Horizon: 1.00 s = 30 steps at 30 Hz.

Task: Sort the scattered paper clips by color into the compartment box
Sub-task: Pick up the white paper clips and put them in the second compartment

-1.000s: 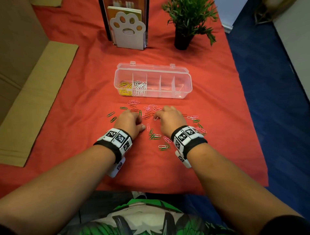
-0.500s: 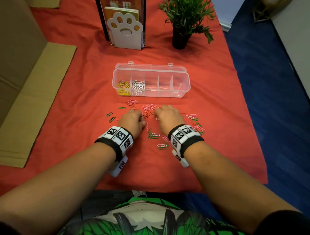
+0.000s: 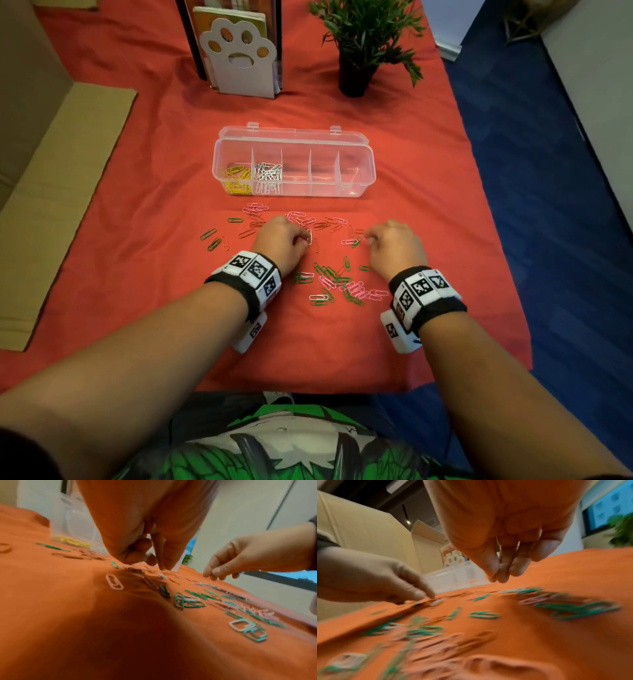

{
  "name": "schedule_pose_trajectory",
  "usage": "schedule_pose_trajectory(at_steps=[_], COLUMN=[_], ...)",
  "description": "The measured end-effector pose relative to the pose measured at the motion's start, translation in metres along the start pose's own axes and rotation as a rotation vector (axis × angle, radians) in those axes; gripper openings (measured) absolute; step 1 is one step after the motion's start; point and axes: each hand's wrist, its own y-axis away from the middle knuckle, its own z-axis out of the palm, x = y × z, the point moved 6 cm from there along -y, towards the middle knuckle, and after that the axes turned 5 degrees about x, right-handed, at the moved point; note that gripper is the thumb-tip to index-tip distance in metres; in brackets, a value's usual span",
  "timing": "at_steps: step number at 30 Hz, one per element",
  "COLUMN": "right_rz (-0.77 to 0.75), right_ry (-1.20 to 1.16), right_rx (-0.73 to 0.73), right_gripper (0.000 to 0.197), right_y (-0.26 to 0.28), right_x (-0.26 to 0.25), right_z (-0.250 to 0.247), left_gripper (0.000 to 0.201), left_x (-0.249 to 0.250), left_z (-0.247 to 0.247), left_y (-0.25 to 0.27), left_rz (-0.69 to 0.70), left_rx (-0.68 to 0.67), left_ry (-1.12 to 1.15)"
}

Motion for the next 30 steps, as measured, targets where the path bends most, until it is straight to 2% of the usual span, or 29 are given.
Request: schedule_pose_trajectory(at_steps=[3,8,12,15,17,20,23,25,27,30], right_rz=[0.018,-0.108,-0.176,-0.134,-0.072,0.082,0.333,0.461,0.408,0.052], right_ry=[0.115,0.289,0.361,0.33,0.155,-0.404,-0.924,-1.11,-1.017,-0.546], right_rx=[0.025,0.021,0.032,-0.041,-0.115,-0.227,-0.377,-0.45,-0.459,-0.374], right_gripper=[0.022,0.021,0.027,0.027,0.023,0.013,0.031,0.032,0.026,0.016], right_y=[-0.011,-0.019,-0.019,-0.021,-0.021,-0.006,0.023,0.04,0.049,0.052], right_x=[0.013,0.001,-0.009,-0.011,-0.012,-0.024,-0.035,-0.04,-0.043,-0.051], right_z=[-0.003,0.006,0.007,0.007,0.008,0.013,0.027,0.036,0.042,0.047], left_gripper=[0.026,0.022,0.015,0.013,0.017,0.017,0.013,0.011,0.011,0.02], left_x=[0.006,0.005,0.008,0.012,0.013,0.012,0.008,0.003,-0.001,-0.008], left_z=[0.007,0.009,0.007,0.007,0.007,0.008,0.008,0.006,0.002,0.001], left_y=[-0.005,-0.01,-0.013,-0.014,-0.014,-0.01,-0.006,-0.002,0.003,0.012], left_rz=[0.098,0.159,0.187,0.245,0.266,0.279,0.26,0.22,0.135,0.029], left_rx=[-0.007,-0.011,-0.029,-0.037,-0.042,-0.082,-0.12,-0.121,-0.103,-0.131], left_ry=[-0.08,-0.218,-0.264,-0.273,-0.263,-0.279,-0.318,-0.255,-0.093,0.084])
